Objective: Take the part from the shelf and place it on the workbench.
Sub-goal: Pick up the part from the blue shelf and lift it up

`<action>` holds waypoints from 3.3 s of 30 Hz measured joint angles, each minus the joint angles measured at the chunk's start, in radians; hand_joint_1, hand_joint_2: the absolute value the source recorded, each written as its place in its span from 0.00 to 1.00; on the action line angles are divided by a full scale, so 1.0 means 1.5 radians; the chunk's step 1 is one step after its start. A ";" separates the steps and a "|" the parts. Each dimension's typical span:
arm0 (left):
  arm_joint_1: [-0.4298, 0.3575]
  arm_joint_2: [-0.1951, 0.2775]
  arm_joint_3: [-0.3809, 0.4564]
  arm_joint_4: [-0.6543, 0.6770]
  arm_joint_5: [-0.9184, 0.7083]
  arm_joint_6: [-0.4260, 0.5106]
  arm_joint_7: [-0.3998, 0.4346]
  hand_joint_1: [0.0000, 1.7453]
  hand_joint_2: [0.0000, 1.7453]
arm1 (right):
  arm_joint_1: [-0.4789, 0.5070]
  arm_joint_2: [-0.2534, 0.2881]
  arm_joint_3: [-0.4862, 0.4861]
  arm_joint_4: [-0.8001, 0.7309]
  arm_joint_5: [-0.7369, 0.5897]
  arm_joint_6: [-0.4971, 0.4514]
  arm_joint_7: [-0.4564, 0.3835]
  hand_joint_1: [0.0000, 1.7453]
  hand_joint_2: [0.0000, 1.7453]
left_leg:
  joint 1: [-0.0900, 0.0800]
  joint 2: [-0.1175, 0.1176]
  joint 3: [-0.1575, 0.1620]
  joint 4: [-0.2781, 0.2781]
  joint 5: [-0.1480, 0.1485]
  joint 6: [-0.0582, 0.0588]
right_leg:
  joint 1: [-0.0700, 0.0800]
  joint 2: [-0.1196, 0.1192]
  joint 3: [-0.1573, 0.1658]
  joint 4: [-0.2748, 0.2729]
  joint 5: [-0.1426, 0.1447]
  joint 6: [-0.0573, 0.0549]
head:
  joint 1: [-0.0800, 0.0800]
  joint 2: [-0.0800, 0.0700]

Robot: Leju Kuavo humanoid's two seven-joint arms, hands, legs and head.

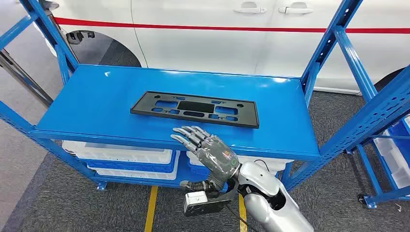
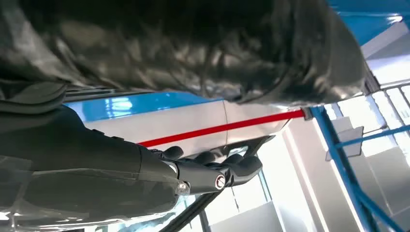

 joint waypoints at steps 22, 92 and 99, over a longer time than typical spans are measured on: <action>0.000 0.000 0.016 -0.001 -0.013 -0.003 0.006 0.00 0.00 | -0.024 0.023 0.033 0.051 -0.020 0.018 0.000 0.00 0.00 | 0.006 0.001 -0.066 0.182 -0.099 -0.027 | -0.004 -0.001 -0.020 -0.010 0.031 -0.027 | -0.004 0.000; -0.005 -0.022 0.155 -0.014 -0.108 0.015 -0.025 0.00 0.00 | -0.037 0.103 0.059 0.274 0.112 -0.023 0.111 0.00 1.00 | 0.002 0.001 0.030 -0.010 -0.020 -0.009 | 0.002 0.004 -0.039 0.003 0.036 -0.010 | -0.004 0.000; -0.005 -0.040 0.186 -0.024 -0.125 0.003 -0.037 0.00 0.00 | -0.016 0.107 0.038 0.290 0.283 -0.108 0.178 0.00 1.00 | 0.001 0.001 0.032 -0.010 -0.021 -0.009 | 0.001 0.004 -0.036 0.002 0.036 -0.010 | -0.004 0.000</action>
